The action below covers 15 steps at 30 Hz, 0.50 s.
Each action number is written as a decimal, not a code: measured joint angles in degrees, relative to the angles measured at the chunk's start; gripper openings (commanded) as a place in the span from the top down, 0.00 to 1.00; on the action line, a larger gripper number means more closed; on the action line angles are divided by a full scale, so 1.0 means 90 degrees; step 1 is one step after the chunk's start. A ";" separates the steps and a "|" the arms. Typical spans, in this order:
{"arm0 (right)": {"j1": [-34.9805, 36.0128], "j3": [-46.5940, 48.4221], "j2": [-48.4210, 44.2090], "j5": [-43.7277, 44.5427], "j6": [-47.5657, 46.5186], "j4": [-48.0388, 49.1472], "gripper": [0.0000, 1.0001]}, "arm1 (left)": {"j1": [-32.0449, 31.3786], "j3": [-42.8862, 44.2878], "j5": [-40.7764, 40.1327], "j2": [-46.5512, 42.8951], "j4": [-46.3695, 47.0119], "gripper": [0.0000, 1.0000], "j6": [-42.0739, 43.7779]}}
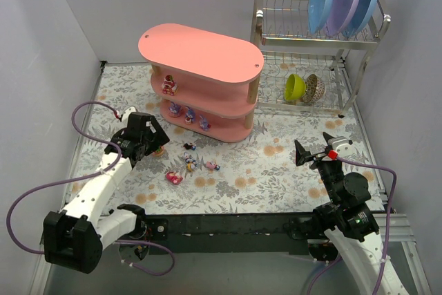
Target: Place and organize the plastic toys onto the shelf
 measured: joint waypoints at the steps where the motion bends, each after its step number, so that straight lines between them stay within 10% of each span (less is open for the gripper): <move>1: 0.0000 0.0000 0.0000 0.0000 0.0000 0.0000 0.02 | 0.0000 -0.0041 -0.0010 0.0053 -0.0002 0.23 -0.0066; 15: 0.0000 0.0000 0.0000 -0.0002 0.0005 0.0002 0.02 | 0.0000 -0.0248 -0.0301 0.1008 0.0432 0.42 -0.0430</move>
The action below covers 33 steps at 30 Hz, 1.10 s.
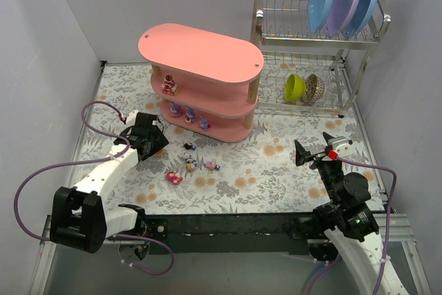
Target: Place and organize the plastic toys onto the shelf
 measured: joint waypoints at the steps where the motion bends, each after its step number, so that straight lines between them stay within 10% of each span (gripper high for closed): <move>1: 0.0000 0.0000 0.0000 0.0000 0.0000 0.0000 0.02 | -0.0002 0.0000 -0.0029 0.0051 0.0036 0.43 -0.0002; 24: 0.0000 0.0000 0.0000 -0.0002 0.0010 0.0000 0.02 | -0.0041 0.0000 -0.0457 0.0806 0.0410 0.58 0.0046; 33: 0.0000 0.0000 0.0000 -0.0032 0.0010 0.0000 0.02 | -0.0073 -0.0010 -0.0498 0.0784 0.0515 0.86 0.0119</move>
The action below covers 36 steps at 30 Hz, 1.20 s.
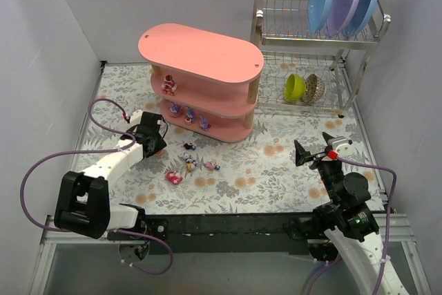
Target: Place and organize the plastic toys onto the shelf
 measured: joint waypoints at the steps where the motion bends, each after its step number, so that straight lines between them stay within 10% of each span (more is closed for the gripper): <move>1: 0.0000 0.0000 0.0000 -0.0005 0.0000 0.0000 0.02 | -0.0002 -0.0007 0.0000 -0.0015 -0.0005 0.87 0.0015; 13: 0.0002 0.0000 0.0000 -0.0017 0.0000 0.0000 0.02 | -0.0359 0.0121 0.0131 -0.1095 -0.0534 1.00 0.0656; 36: 0.0005 0.0000 0.0000 -0.0015 0.0000 0.0000 0.02 | -0.1105 0.3606 0.1950 -0.1056 -0.1814 1.00 0.2742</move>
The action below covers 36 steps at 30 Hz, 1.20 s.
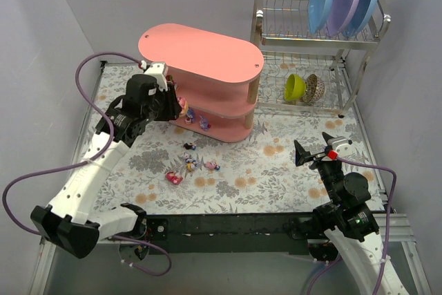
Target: Place and organize the plastic toys onto the shelf
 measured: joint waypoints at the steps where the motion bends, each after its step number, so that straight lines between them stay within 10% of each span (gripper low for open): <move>1: 0.0000 0.0000 0.0000 0.0000 0.0000 0.0000 0.02 | -0.0005 0.0102 0.0039 0.0138 0.0029 1.00 0.0121; 23: 0.0000 0.0000 0.0000 0.0002 0.0000 0.0002 0.02 | -0.0119 0.0629 0.0049 0.1552 0.0682 0.99 0.1217; 36: 0.0000 0.0000 0.0000 0.0002 -0.0002 0.0002 0.02 | -0.0165 0.0913 -0.0085 0.1914 0.0860 0.78 0.1370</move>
